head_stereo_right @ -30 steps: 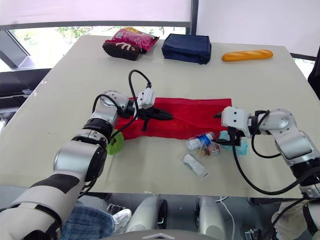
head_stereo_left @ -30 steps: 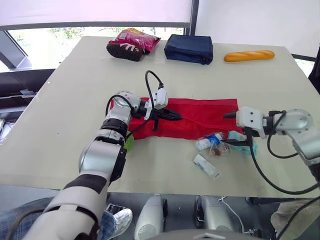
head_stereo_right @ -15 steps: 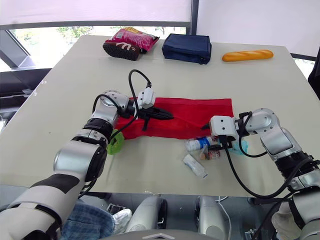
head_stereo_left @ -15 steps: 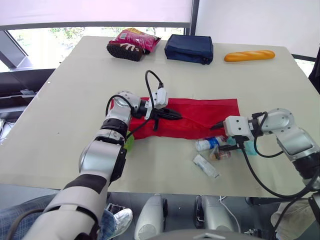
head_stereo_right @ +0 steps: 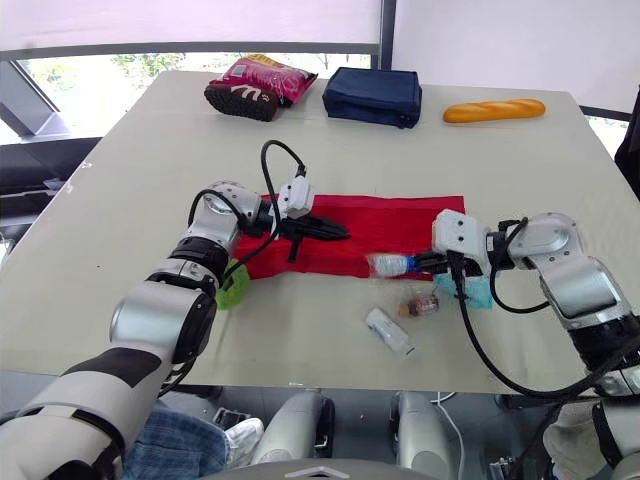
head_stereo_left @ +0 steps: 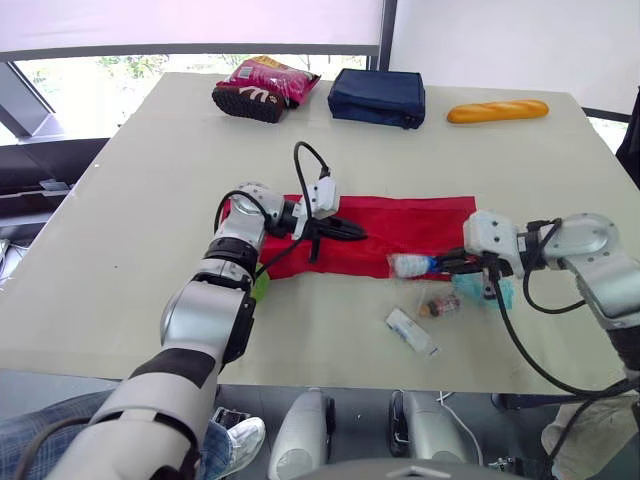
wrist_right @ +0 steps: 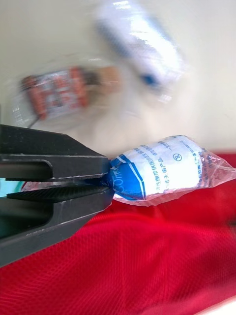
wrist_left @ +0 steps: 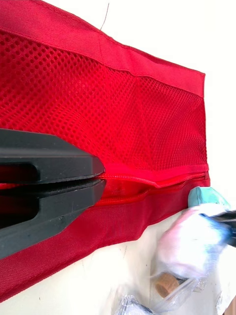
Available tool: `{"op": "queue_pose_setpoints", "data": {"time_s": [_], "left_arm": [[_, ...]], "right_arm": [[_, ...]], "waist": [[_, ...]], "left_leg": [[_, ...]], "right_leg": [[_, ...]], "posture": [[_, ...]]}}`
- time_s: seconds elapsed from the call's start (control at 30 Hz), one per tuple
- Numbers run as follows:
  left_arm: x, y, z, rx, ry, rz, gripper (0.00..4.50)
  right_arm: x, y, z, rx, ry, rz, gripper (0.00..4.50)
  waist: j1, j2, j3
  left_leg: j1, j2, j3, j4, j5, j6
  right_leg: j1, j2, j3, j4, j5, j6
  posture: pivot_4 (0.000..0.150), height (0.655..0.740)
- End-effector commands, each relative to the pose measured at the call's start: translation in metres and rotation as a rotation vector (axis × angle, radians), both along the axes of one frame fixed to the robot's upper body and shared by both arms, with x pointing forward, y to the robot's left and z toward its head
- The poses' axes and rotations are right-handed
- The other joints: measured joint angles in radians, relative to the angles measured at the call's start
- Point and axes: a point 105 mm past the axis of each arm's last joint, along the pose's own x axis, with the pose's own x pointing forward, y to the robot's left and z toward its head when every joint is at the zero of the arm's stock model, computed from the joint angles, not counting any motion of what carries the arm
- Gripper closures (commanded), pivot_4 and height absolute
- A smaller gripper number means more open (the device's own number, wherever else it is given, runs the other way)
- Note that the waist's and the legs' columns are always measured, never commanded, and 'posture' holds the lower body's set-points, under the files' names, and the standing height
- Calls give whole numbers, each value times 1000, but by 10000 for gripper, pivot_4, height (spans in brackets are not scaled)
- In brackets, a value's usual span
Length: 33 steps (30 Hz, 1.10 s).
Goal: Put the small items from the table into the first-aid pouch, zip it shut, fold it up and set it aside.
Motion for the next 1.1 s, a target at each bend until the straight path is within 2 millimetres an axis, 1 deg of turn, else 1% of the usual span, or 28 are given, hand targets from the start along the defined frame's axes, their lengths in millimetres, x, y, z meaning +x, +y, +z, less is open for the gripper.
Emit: {"op": "queue_pose_setpoints", "data": {"time_s": [0.03, 0.1, 0.17, 0.27, 0.33, 0.5, 0.57, 0.73, 0.87, 1.1], "left_arm": [[1, -4, 12, -36, -43, -16, 45000], [1, -6, 13, -47, -45, -23, 45000], [0, -8, 13, -53, -47, -26, 45000], [0, -8, 13, -61, -48, -28, 45000], [0, -8, 14, -67, -48, -27, 45000], [0, -9, 15, -71, -50, -30, 45000], [-1, -9, 15, -73, -52, -33, 45000], [-3, -12, 14, -79, -50, -47, 45000], [-4, -16, 12, -88, -44, -54, 45000], [-6, -22, 11, -105, -35, -68, 45000]], "right_arm": [[-10, 6, 8, 21, 11, -68, 44640], [-12, 22, 5, 84, 35, -178, 44640], [-15, 35, 3, 135, 68, -247, 44640], [-15, 49, 2, 223, 126, -351, 44640], [-13, 54, -1, 239, 153, -405, 44640], [-13, 57, -16, 190, 225, -507, 44640], [-11, 58, -19, 175, 248, -538, 44640], [0, 64, -17, 205, 288, -623, 44640], [14, 77, -13, 302, 341, -721, 44640], [28, 93, -8, 443, 421, -860, 44640]], "waist": [[0, 0, 0], [0, 0, 0], [-1, 0, 0], [-1, 0, 0], [-1, 0, 0], [-1, 0, 0], [-2, 0, 0], [-4, 0, 0], [-7, 1, 0], [-14, 1, 0]], "left_leg": [[0, 0, -1, 0, 0, 0], [0, 0, -3, 0, 0, 0], [0, 0, -5, 0, 0, 0], [-1, 0, -5, 0, 0, 0], [-2, 0, -6, 0, 0, 0], [-2, -1, -6, 0, 0, 0], [-3, -1, -6, 0, 0, 0], [-3, -1, -7, 0, 0, 0], [-3, -1, -7, 0, 0, 0], [-7, -1, -8, 0, 0, 0]], "right_leg": [[0, 0, 0, 0, 0, 0], [0, 0, 0, 0, 0, 0], [0, 0, 0, 0, 0, 0], [-1, 0, 0, 1, 0, 0], [-1, 0, 0, 1, 0, 0], [-2, -1, -1, 1, 0, 0], [-2, 0, -1, 1, 0, 0], [-2, 0, -1, 1, 0, 0], [-2, 0, -1, 1, 0, 0], [-5, 0, -2, 2, 0, 0]], "posture": [[1500, 7164], [1500, 7164], [1500, 7164], [1500, 7164], [1500, 7164], [1500, 7164], [1500, 7164], [1500, 7164], [1500, 7164], [1500, 7164]]}}
